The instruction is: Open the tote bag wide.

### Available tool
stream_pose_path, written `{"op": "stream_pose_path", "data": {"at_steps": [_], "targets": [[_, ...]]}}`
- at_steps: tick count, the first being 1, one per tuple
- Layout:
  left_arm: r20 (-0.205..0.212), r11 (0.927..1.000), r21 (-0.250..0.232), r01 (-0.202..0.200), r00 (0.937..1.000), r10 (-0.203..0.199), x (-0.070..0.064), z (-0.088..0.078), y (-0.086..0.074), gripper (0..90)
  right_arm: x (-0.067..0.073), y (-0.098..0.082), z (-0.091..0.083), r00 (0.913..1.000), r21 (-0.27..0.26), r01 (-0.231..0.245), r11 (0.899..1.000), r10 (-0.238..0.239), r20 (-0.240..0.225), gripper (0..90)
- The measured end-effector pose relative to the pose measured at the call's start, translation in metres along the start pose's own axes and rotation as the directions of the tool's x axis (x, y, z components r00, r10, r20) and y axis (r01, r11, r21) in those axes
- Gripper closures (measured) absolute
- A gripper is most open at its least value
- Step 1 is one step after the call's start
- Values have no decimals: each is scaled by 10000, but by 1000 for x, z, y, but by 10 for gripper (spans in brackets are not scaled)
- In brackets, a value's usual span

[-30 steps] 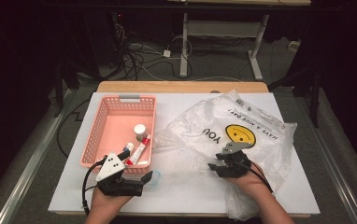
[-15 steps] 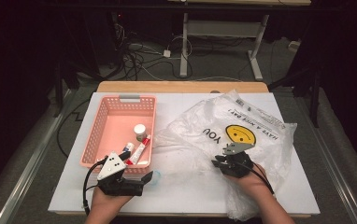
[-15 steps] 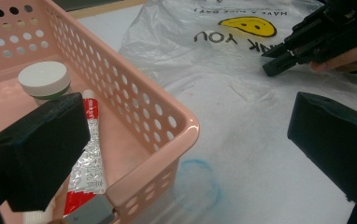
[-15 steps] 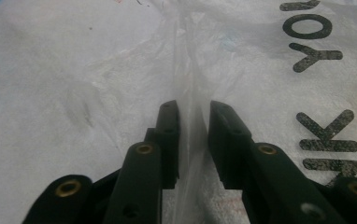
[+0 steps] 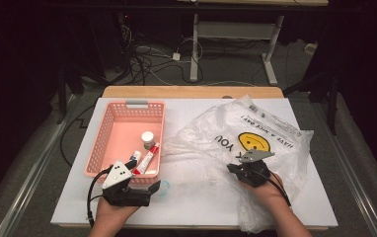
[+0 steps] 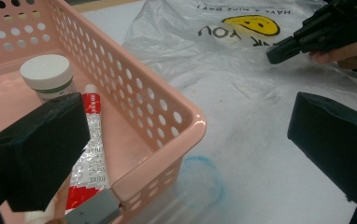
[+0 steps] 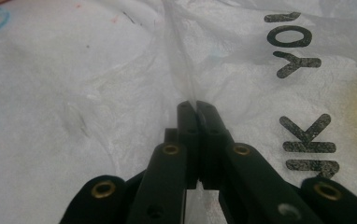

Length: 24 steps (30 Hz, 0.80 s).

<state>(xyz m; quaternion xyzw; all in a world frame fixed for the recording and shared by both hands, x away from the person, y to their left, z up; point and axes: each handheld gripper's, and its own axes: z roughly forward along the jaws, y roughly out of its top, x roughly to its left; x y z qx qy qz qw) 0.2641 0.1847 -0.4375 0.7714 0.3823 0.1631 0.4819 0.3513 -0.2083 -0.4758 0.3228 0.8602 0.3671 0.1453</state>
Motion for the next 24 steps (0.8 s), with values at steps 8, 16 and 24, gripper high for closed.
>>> {"op": "stream_pose_path", "data": {"at_steps": [8,16,24], "targets": [[-40,10000,-8,20,10000,-20,0,0,0,0,-3,2,-12,9998,-874,-223,9959,223,-11,899],[-54,10000,-40,24,10000,-24,0,0,0,0,-2,11,-29,9996,-1813,-116,9834,163,248,899],[-86,9999,-95,36,10000,-36,0,-2,2,0,-4,25,-38,9985,-2367,-273,9712,376,389,899]]}}
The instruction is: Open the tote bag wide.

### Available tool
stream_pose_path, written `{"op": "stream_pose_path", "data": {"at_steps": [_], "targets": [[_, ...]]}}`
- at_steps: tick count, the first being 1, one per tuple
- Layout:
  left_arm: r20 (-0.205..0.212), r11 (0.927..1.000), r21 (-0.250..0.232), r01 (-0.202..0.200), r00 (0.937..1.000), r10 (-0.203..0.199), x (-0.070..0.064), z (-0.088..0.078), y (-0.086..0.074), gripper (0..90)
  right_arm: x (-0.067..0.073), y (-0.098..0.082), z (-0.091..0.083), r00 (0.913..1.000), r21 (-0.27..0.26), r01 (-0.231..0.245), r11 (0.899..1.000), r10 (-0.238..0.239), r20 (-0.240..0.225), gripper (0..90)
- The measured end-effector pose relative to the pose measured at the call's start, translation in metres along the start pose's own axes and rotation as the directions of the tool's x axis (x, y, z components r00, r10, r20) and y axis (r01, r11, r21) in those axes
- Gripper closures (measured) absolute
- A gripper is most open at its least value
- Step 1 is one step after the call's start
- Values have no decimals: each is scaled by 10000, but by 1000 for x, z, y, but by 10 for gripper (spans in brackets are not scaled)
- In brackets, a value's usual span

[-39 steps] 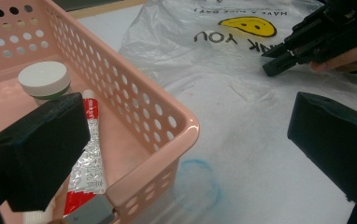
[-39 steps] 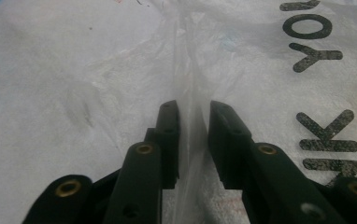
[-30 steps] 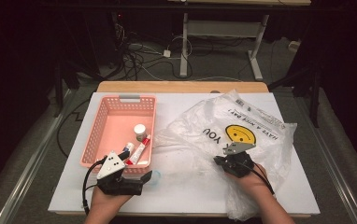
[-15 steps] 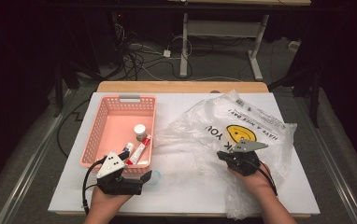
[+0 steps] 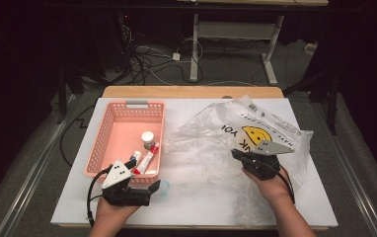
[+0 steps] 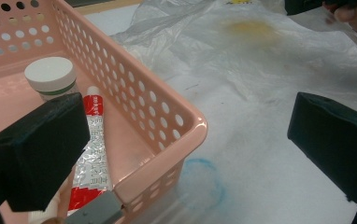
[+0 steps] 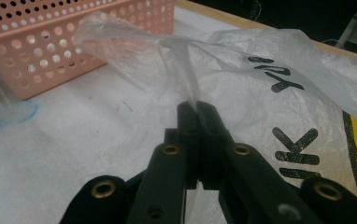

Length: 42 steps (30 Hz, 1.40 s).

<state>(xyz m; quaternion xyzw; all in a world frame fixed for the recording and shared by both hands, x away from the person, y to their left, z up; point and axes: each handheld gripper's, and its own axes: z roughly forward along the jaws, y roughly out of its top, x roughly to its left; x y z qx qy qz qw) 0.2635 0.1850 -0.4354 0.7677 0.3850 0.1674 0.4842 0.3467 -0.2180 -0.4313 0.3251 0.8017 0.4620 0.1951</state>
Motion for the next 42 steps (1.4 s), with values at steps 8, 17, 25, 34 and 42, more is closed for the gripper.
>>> {"op": "stream_pose_path", "data": {"at_steps": [8,17,25,34,42], "targets": [[-131,9998,-189,72,9999,-75,2,-5,0,0,-6,10,2,9994,-251,-147,9996,154,296,899],[-177,9993,-324,194,9996,-200,5,-6,0,0,-6,14,-6,9991,-1123,50,9937,-1,436,900],[-225,9986,-451,280,9993,-290,5,-7,0,0,-5,21,-19,9987,-1909,-38,9816,134,489,900],[-175,9981,-453,423,9989,-431,5,-4,0,0,-11,27,-32,9980,-2540,-126,9671,278,562,900],[5,9956,-624,697,9976,-698,9,-6,8,0,-12,26,-31,9983,-2452,-169,9693,301,504,900]]}}
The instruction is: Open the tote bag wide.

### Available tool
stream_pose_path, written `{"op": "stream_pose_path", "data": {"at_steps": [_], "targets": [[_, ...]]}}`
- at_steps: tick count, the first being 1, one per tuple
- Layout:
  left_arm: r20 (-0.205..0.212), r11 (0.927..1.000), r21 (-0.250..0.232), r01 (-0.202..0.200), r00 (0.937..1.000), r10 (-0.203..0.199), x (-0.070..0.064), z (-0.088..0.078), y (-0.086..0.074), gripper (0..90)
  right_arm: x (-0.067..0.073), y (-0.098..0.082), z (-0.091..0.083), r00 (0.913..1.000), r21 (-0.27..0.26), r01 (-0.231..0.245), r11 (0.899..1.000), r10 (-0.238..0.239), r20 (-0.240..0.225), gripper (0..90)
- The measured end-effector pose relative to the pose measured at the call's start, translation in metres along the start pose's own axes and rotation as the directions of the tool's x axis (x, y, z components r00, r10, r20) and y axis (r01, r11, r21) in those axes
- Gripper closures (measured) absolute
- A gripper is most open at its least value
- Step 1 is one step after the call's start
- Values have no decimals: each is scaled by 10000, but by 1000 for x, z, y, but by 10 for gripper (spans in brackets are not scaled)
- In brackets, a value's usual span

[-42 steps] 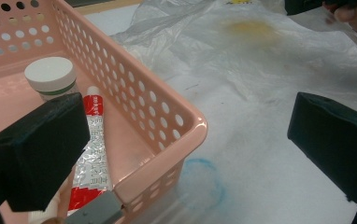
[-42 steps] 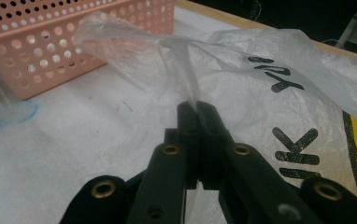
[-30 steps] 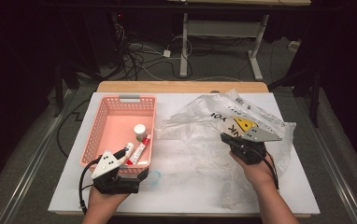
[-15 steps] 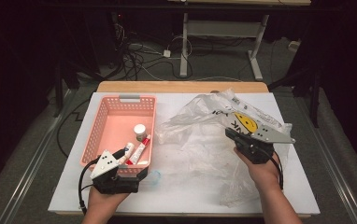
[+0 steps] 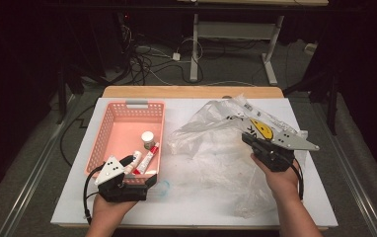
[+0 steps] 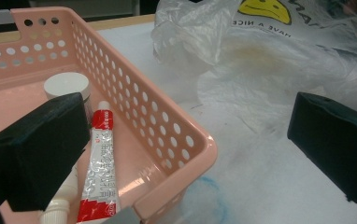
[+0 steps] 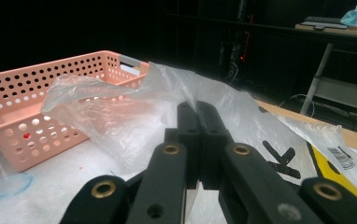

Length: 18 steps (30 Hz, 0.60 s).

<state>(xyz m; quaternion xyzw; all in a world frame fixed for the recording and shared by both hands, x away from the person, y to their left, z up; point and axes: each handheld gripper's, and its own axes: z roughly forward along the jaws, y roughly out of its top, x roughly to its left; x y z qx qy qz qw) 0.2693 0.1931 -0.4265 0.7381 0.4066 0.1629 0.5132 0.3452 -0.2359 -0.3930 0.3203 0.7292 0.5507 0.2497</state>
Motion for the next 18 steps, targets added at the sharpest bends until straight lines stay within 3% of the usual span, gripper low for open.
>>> {"op": "stream_pose_path", "data": {"at_steps": [2,14,18], "targets": [[51,9998,113,188,9998,-188,3,0,6,0,0,0,0,10000,-2,0,10000,0,-11,900],[-185,10000,10,9,9998,-9,18,13,44,0,-2,0,-1,10000,0,19,10000,-19,36,899],[-347,9997,235,39,9994,-31,24,24,50,0,-3,0,-2,10000,-18,-3,10000,3,45,899]]}}
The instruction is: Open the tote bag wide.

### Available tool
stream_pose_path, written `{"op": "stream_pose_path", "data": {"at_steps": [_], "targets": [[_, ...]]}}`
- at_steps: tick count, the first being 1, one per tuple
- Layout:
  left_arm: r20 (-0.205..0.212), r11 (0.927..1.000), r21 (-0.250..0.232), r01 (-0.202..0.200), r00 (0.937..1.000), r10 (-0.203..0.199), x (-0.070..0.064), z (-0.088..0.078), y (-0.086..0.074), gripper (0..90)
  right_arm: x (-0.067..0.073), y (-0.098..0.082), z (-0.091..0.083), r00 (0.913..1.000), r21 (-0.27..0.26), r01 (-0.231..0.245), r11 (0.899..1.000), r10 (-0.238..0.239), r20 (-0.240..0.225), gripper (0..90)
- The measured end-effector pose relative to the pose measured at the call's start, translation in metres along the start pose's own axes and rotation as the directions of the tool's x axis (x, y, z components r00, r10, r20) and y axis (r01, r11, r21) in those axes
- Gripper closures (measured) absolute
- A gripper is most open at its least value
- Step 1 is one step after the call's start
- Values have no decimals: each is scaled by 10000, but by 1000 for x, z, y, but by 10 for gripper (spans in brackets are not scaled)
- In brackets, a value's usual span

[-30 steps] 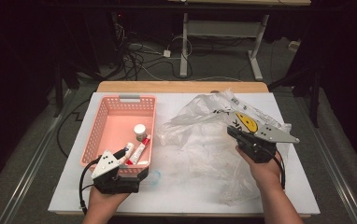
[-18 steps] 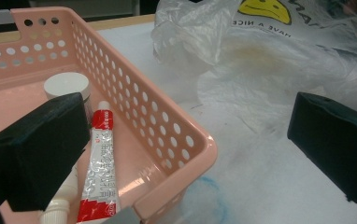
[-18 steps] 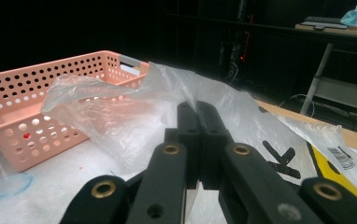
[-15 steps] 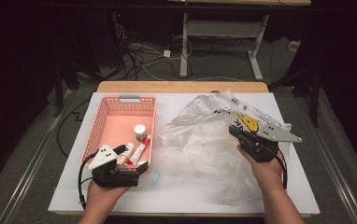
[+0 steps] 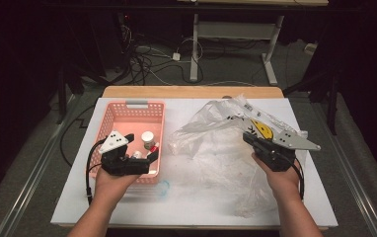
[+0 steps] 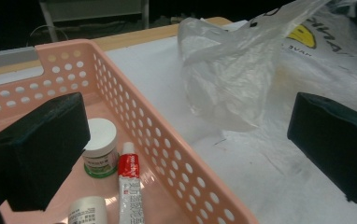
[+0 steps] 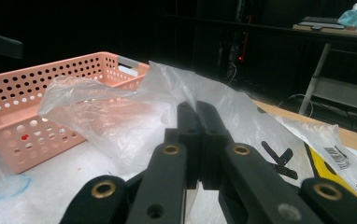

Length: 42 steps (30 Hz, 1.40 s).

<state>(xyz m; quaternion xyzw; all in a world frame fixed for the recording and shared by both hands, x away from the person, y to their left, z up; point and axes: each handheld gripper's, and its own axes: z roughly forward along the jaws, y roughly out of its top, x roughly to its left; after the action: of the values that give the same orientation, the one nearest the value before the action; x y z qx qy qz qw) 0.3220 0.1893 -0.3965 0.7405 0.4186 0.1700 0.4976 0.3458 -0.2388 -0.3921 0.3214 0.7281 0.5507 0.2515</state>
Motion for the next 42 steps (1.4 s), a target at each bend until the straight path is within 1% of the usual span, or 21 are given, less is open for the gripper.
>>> {"op": "stream_pose_path", "data": {"at_steps": [2,4,8,9,12,14,15,18,19,20,22,25,28,31,35,38,40,42], "targets": [[-44,9999,133,46,10000,-46,4,6,2,0,0,0,0,10000,-34,-6,10000,6,0,899],[-53,9992,364,139,9999,-137,9,11,5,0,-1,0,-1,10000,-38,-62,10000,62,25,900],[-239,9968,732,313,9993,-296,19,20,8,0,-2,0,-2,10000,-53,-89,9999,89,42,899],[-292,9955,883,329,9991,-305,22,23,9,0,-3,0,-2,10000,-68,-29,10000,29,47,899],[-309,9910,1268,431,9987,-395,27,29,10,0,-3,0,-3,10000,-84,-48,10000,49,44,899],[-284,9866,1568,444,9988,-405,31,33,12,0,-4,0,-3,10000,-104,-71,9999,72,64,899],[-286,9854,1629,504,9985,-463,32,35,13,0,-4,0,-3,9999,-94,-97,9999,98,66,899],[-440,9804,1915,466,9983,-389,35,40,15,0,-4,0,-3,9999,-85,-128,9999,128,63,899],[-432,9781,2017,506,9982,-427,37,41,15,0,-4,0,-4,9999,-83,-104,9999,104,39,899],[-445,9750,2145,581,9978,-497,38,43,15,7,-4,1,-4,9999,-97,-132,9999,132,45,899],[-610,9682,2415,651,9968,-518,41,46,15,9,-4,1,-4,9999,-108,-145,9998,146,48,899],[-591,9594,2681,876,9955,-744,44,50,16,24,-5,1,-4,9999,-135,-143,9998,144,58,899],[-606,9505,2950,972,9947,-829,47,52,16,60,-6,1,-6,9999,-112,-97,9999,98,57,899],[-527,9421,3226,918,9955,-790,47,53,17,128,-7,2,-7,9998,-184,-162,9997,164,108,899],[-405,9242,3704,929,9957,-839,48,55,17,171,-7,2,-7,9998,-175,-188,9997,190,98,899],[-395,9166,3897,900,9959,-810,48,56,17,225,-7,2,-7,9998,-204,-154,9997,156,92,899],[-398,9094,4061,896,9960,-804,48,56,17,248,-7,2,-8,9999,-211,-73,9998,75,96,899],[-429,9043,4168,921,9957,-816,49,56,17,266,-7,2,-8,9999,-216,-125,9997,127,78,899]]}}
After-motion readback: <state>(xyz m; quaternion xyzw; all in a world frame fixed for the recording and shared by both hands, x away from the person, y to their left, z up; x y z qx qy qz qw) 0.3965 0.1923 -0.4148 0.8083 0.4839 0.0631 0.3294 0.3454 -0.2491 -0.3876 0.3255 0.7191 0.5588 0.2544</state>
